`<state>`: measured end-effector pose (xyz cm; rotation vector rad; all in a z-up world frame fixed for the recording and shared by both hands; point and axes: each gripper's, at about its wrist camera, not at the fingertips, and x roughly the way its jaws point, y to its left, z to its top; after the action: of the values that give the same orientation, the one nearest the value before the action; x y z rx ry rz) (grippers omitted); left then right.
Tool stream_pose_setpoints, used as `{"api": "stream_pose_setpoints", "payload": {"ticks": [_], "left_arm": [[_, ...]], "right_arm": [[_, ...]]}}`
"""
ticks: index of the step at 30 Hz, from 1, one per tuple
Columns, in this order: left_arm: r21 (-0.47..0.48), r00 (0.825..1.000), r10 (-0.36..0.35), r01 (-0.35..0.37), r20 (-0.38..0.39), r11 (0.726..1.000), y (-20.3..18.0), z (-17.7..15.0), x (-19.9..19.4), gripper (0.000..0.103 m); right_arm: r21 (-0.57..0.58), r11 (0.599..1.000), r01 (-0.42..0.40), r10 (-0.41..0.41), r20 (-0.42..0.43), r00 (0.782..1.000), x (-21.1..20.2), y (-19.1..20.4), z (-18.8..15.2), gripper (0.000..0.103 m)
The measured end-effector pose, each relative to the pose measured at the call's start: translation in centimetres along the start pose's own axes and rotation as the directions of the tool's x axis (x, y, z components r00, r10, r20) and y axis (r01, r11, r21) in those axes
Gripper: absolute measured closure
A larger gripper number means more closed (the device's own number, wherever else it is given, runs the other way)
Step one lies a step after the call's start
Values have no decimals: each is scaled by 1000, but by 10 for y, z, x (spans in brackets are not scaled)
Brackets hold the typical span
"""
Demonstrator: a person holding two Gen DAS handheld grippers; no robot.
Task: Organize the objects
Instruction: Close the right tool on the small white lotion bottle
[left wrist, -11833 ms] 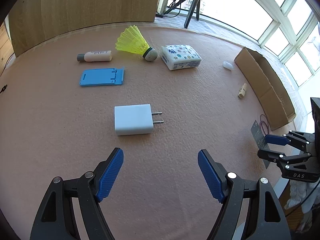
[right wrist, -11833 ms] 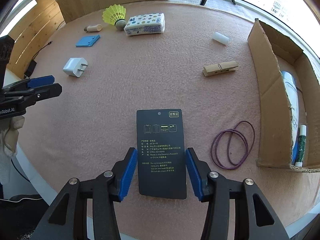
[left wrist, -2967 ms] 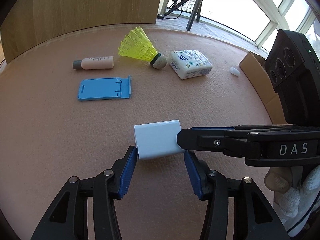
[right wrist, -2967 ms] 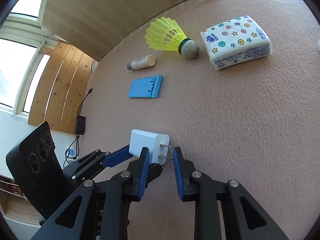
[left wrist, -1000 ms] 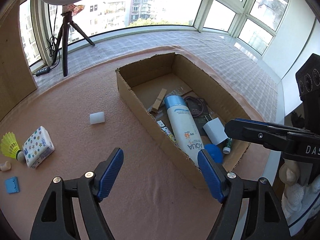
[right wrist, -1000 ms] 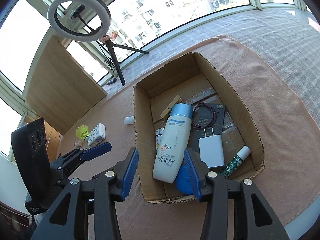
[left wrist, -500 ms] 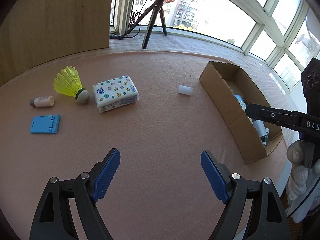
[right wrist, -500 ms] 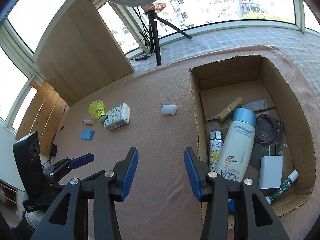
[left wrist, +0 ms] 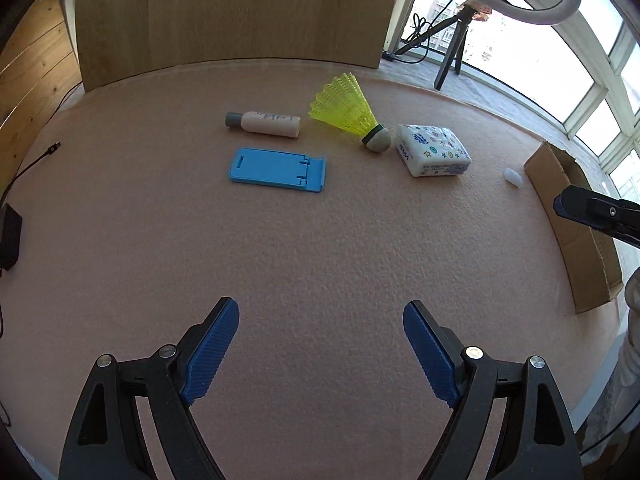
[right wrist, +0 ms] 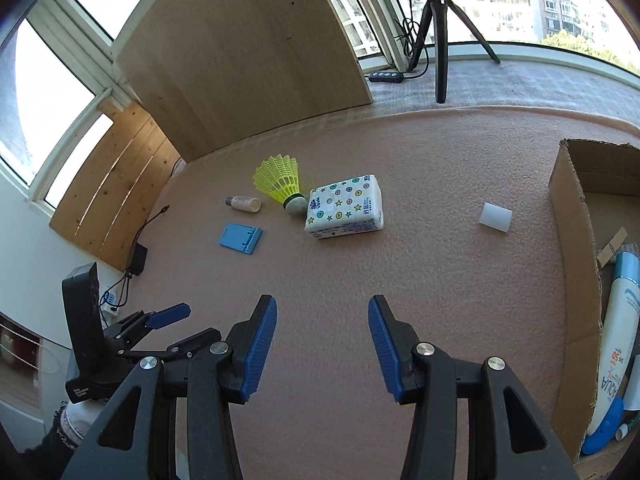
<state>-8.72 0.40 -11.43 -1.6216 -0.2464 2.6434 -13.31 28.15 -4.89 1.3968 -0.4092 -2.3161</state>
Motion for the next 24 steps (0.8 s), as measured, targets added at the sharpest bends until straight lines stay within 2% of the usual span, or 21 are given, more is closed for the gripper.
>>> {"api": "stream_pose_setpoints", "payload": {"ticks": [6, 12, 14, 19, 24], "left_arm": [[-1, 999, 50, -50, -7, 999, 35, -17, -10, 16], [-29, 992, 107, -109, -68, 994, 70, -42, -11, 16], [-36, 991, 124, -126, -57, 991, 81, -47, -19, 16], [-64, 990, 140, -142, -34, 988, 103, -55, -40, 16], [-114, 992, 122, -124, -22, 986, 118, -58, -52, 16]], "right_arm": [[-138, 989, -44, 35, -65, 997, 42, 61, 33, 59], [-291, 956, -22, -18, -134, 991, 102, 113, 73, 60], [-315, 949, -16, -37, -162, 986, 124, 122, 85, 64], [-341, 939, -33, -50, -230, 972, 175, 139, 111, 65], [-389, 921, -5, -107, -265, 958, 219, 150, 123, 65]]}}
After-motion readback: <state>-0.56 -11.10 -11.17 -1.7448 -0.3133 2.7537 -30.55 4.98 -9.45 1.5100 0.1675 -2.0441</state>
